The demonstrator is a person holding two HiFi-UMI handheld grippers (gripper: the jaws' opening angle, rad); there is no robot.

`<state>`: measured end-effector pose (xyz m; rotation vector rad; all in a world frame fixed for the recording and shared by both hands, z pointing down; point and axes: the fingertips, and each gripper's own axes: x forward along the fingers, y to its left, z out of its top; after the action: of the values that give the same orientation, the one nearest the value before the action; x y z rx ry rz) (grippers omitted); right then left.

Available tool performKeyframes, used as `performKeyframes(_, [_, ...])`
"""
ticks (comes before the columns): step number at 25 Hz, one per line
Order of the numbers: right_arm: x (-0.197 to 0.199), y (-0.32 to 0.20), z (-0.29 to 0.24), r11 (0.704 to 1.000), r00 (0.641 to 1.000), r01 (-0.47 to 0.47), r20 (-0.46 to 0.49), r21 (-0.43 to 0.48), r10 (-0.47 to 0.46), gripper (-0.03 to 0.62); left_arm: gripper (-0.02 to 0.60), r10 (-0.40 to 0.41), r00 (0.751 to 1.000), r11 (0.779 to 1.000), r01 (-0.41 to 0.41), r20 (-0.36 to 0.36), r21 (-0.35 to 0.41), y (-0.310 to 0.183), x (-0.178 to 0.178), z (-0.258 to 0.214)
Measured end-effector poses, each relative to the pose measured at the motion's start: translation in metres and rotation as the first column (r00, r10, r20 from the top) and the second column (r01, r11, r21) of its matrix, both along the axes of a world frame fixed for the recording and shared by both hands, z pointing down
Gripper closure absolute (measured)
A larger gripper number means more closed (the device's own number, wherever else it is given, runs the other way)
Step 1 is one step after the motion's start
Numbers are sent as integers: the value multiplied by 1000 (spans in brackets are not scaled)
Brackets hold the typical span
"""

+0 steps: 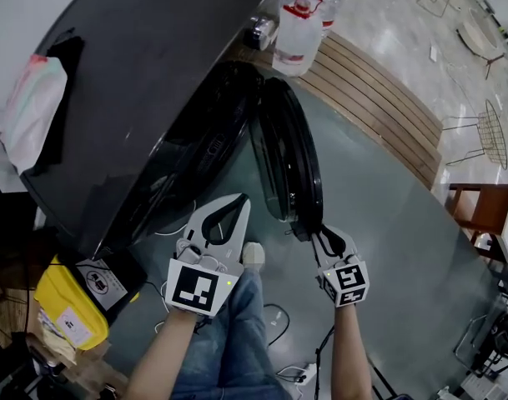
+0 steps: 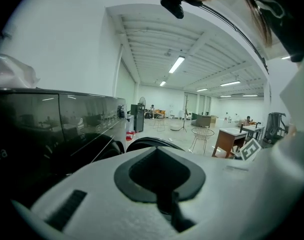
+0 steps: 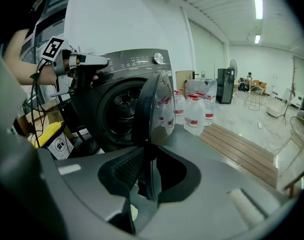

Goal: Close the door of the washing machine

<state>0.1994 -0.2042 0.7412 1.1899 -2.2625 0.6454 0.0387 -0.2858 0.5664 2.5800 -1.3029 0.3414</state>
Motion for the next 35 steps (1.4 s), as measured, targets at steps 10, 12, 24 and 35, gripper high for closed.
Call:
performKeyframes(10, [-99, 19, -3, 990, 984, 136, 124, -43, -130, 482, 574, -106, 994, 994, 106, -12, -7, 11, -52, 1])
performKeyframes(12, [-120, 21, -3, 983, 974, 175, 152, -45, -166, 476, 574, -131, 991, 991, 131, -12, -11, 14, -64, 2])
performKeyframes(24, [-229, 13, -8, 912, 884, 409, 258, -21, -390, 480, 574, -233, 972, 972, 233, -7, -30, 26, -118, 5])
performKeyframes(35, [-291, -21, -14, 866, 836, 499, 240, 37, -493, 583, 574, -257, 966, 966, 257, 1, -29, 30, -138, 7])
